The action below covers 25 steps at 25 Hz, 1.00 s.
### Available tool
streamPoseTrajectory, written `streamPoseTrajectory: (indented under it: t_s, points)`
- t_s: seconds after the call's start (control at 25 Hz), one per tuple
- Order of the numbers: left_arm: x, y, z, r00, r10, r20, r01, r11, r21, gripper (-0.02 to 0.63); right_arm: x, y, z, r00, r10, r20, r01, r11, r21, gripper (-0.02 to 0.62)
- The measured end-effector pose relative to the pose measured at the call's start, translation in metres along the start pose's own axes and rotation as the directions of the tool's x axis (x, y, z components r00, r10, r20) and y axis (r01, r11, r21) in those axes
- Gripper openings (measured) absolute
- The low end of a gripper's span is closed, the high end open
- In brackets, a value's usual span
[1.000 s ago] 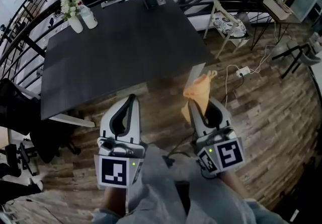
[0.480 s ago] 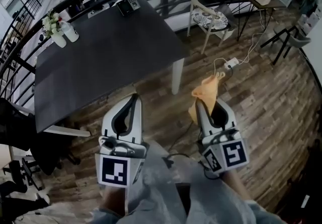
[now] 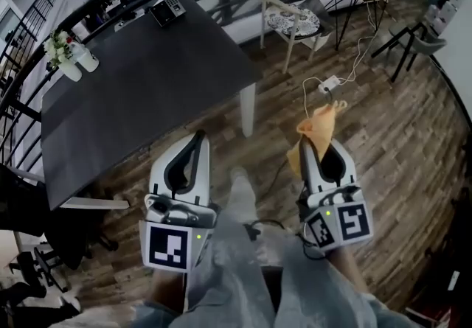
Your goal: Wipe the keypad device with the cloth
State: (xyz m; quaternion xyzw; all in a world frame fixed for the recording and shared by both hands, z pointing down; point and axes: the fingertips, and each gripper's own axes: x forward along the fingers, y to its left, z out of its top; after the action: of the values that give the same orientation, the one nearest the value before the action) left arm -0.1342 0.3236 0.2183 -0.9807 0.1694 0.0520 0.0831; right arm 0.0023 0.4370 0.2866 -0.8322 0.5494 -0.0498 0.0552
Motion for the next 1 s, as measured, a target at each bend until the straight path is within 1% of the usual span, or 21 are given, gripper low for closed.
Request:
streamPoseTrajectory:
  t_s: [0.16,0.48,0.76,1.0]
  points:
    - [0.021,0.008,-0.006,1.0,-0.003,0.004,0.003,1.0,-0.012,0.006,0.018,-0.008,0.004,1.0,-0.004,0.001,0.004,1.0,-0.011,0.101]
    - [0.082,0.037,-0.021,1.0,-0.003,-0.009,0.003,1.0,-0.018,0.006,0.081,-0.025,0.01,1.0,0.016,-0.011,-0.017,1.0,-0.026,0.102]
    - [0.145,0.064,-0.037,0.999,-0.017,-0.037,0.016,1.0,-0.012,0.006,0.15,-0.054,0.014,1.0,0.002,-0.017,-0.003,1.0,-0.025,0.101]
    - [0.196,0.096,-0.05,0.998,-0.01,-0.055,0.009,1.0,-0.018,0.008,0.21,-0.074,0.019,1.0,0.0,-0.024,-0.001,1.0,-0.026,0.101]
